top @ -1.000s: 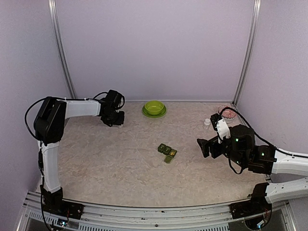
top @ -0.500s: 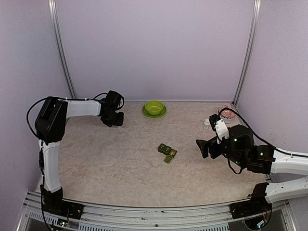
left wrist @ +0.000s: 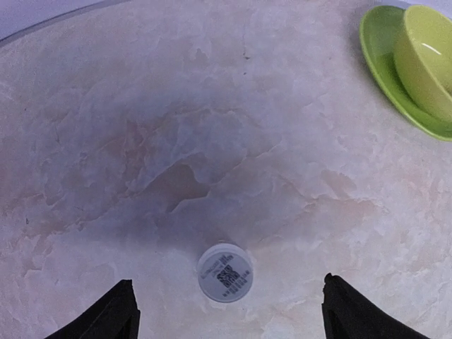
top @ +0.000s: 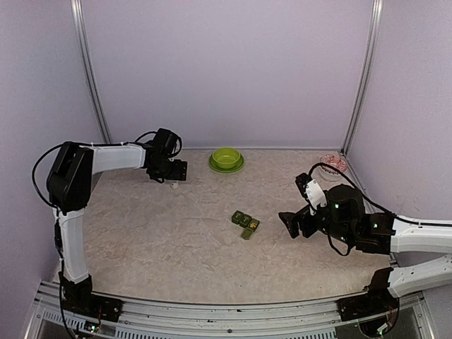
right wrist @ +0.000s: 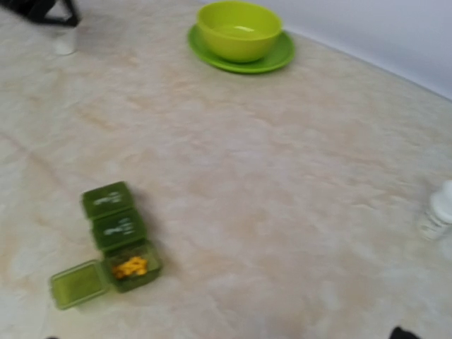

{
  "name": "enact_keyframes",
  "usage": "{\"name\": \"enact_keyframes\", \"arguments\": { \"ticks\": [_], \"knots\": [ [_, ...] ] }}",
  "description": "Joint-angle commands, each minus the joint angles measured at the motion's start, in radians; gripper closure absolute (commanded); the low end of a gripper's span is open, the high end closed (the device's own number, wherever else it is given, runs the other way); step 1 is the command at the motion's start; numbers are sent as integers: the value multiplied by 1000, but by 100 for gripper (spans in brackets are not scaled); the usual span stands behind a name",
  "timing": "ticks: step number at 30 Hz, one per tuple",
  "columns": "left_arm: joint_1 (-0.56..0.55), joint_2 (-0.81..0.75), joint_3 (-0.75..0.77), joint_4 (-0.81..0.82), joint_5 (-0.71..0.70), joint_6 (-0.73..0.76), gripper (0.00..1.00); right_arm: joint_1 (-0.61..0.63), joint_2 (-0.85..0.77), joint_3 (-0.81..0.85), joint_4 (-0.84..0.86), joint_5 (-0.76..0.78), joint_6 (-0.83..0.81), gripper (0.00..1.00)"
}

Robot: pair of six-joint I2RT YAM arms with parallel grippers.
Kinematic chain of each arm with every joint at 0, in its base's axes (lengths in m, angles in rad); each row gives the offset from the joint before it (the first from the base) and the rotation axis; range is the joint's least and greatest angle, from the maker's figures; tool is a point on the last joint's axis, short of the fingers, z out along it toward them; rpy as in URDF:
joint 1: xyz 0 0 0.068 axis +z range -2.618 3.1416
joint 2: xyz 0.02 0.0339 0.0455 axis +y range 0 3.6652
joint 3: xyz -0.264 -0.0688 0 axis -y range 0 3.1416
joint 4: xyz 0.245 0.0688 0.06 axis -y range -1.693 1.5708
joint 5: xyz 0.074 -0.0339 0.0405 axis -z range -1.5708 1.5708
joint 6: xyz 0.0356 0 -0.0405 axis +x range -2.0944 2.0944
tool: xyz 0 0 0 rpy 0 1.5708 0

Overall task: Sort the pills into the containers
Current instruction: Hold the pill container at the center of the board.

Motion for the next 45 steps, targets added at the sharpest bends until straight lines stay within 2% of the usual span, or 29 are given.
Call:
{"name": "enact_keyframes", "arguments": {
  "ticks": [1,3,10,19,26,37,45],
  "knots": [
    [-59,-110,-49,70,50,-23,6,-8,50,18,71,-114,-36,0],
    [-98,-133,-102,118,111,-34,1,-8,87,27,90,-154,-59,0],
    [-242,-181,-241,336,286,-54,1,0,240,55,127,-181,-120,0],
    [-309,-112,-297,507,557,-130,2,-1,335,88,164,-224,-102,0],
    [-349,-26,-276,516,523,-147,8,0,388,116,168,-236,-83,0],
    [-361,19,-334,591,491,-138,17,0,430,126,174,-254,-59,0],
    [-360,44,-376,660,501,-146,22,3,485,111,241,-268,-142,0]
  ]
}}
